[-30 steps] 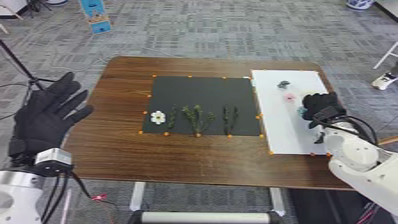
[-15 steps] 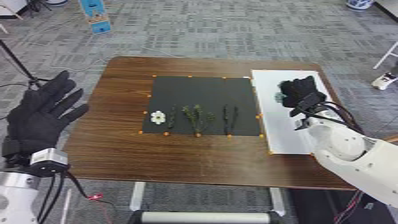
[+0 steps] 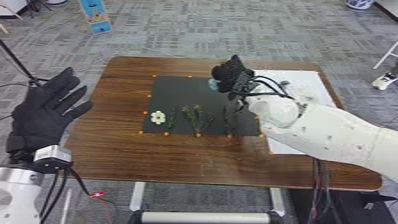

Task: Arrange flowers

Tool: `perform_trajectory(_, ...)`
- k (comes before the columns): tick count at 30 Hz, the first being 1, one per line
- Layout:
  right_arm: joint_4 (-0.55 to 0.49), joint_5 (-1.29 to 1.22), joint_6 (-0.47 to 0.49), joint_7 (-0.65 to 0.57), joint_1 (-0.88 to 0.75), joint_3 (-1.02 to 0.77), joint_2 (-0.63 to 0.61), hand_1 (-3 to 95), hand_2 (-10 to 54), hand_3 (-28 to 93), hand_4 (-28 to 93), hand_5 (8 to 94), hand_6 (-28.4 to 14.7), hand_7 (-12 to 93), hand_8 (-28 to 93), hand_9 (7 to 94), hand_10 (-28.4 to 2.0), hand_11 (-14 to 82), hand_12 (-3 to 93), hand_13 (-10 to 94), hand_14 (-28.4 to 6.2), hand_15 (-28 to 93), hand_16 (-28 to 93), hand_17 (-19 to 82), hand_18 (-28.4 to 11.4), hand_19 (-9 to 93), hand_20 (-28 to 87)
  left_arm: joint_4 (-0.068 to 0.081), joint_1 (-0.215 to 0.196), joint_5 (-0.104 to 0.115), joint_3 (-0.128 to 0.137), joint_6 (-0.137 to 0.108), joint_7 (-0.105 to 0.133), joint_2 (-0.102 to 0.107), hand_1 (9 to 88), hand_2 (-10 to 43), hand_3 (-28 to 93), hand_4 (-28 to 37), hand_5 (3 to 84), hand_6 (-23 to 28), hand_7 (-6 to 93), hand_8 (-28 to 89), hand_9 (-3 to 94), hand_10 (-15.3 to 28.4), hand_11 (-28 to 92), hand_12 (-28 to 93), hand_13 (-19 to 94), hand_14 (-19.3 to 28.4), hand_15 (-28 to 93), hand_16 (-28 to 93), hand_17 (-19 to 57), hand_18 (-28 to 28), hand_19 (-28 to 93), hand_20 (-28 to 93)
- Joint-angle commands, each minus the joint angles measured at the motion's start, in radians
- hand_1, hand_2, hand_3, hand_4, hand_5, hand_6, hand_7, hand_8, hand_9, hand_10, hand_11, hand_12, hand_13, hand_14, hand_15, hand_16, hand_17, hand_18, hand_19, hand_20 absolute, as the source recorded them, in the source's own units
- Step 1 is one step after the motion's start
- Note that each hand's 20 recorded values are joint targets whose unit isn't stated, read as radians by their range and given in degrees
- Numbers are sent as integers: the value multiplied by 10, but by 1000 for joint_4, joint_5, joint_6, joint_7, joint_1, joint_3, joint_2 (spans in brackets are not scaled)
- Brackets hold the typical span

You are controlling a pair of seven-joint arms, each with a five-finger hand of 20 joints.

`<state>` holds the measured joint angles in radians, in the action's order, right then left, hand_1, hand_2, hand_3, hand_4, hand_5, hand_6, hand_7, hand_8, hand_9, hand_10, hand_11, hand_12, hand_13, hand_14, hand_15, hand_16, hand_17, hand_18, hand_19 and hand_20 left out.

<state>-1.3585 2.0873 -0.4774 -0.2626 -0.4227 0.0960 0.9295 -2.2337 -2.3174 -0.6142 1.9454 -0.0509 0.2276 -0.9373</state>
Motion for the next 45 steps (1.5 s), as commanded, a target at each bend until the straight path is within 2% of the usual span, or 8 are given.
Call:
perform_trajectory(1, 27, -15, 21, 49, 53, 51, 163, 485, -95, 830, -283, 704, 36, 492, 55, 815, -48, 279, 529, 630, -54, 716, 446, 251, -198, 779, 564, 0, 10, -2, -5, -4, 0, 14, 226, -92, 653, -283, 276, 23, 153, -84, 227, 98, 124, 161, 186, 130, 106, 56, -111, 222, 391, 89)
perform_trajectory(7, 54, -22, 34, 11, 60, 93, 226, 488, -95, 825, -283, 710, 42, 492, 34, 818, -49, 274, 525, 631, -53, 716, 442, 252, -197, 779, 562, 1, 22, -6, -9, 1, 13, 26, 223, -93, 657, -283, 279, 25, 152, -84, 227, 98, 124, 161, 186, 129, 107, 55, -111, 222, 393, 89)
perform_trajectory(8, 91, -28, 29, 24, 56, 88, 248, 488, -95, 826, -283, 711, 43, 493, 32, 819, -49, 274, 525, 631, -53, 716, 442, 252, -197, 779, 562, 14, 51, -6, -24, -4, 8, 37, 224, -92, 655, -283, 279, 25, 152, -83, 227, 98, 125, 161, 186, 129, 107, 55, -110, 222, 393, 89)
perform_trajectory(11, 113, -27, 26, 3, 64, 106, 271, 487, -95, 826, -283, 710, 45, 498, 31, 820, -48, 272, 525, 631, -53, 715, 444, 253, -198, 780, 562, 13, 64, -4, -29, -2, 11, 48, 225, -92, 655, -283, 279, 25, 151, -83, 227, 98, 125, 160, 186, 130, 108, 56, -110, 222, 393, 88)
perform_trajectory(12, 89, -24, 25, -27, 70, 125, 263, 487, -95, 826, -283, 710, 45, 498, 30, 820, -48, 272, 525, 631, -52, 715, 445, 253, -198, 780, 562, -1, 41, -5, -20, 3, 21, 46, 226, -91, 654, -283, 279, 25, 152, -83, 227, 98, 125, 160, 186, 130, 108, 55, -110, 222, 393, 88)
perform_trajectory(17, 156, -3, 20, -49, 58, 131, 291, 487, -95, 825, -283, 709, 45, 500, 27, 821, -49, 270, 526, 632, -51, 713, 446, 254, -198, 781, 562, 27, 114, -2, -70, 17, 9, 69, 226, -92, 654, -283, 279, 25, 151, -83, 227, 98, 124, 160, 186, 130, 108, 55, -111, 222, 392, 88)
perform_trajectory(21, 194, 9, 25, -65, 63, 148, 312, 489, -95, 820, -283, 707, 46, 504, 23, 822, -48, 268, 529, 632, -51, 713, 446, 254, -197, 781, 562, 34, 142, -2, -93, 18, 10, 77, 225, -92, 655, -283, 280, 25, 152, -83, 227, 98, 124, 160, 186, 130, 108, 55, -110, 222, 392, 88)
perform_trajectory(45, 313, 39, -43, -157, 136, 274, 452, 491, -95, 808, -283, 696, 52, 514, 14, 819, -41, 258, 530, 631, -49, 713, 448, 256, -194, 782, 559, 43, 177, -2, -130, 19, 29, 99, 223, -89, 656, -283, 280, 25, 153, -84, 227, 98, 125, 159, 186, 131, 108, 55, -110, 222, 393, 88)
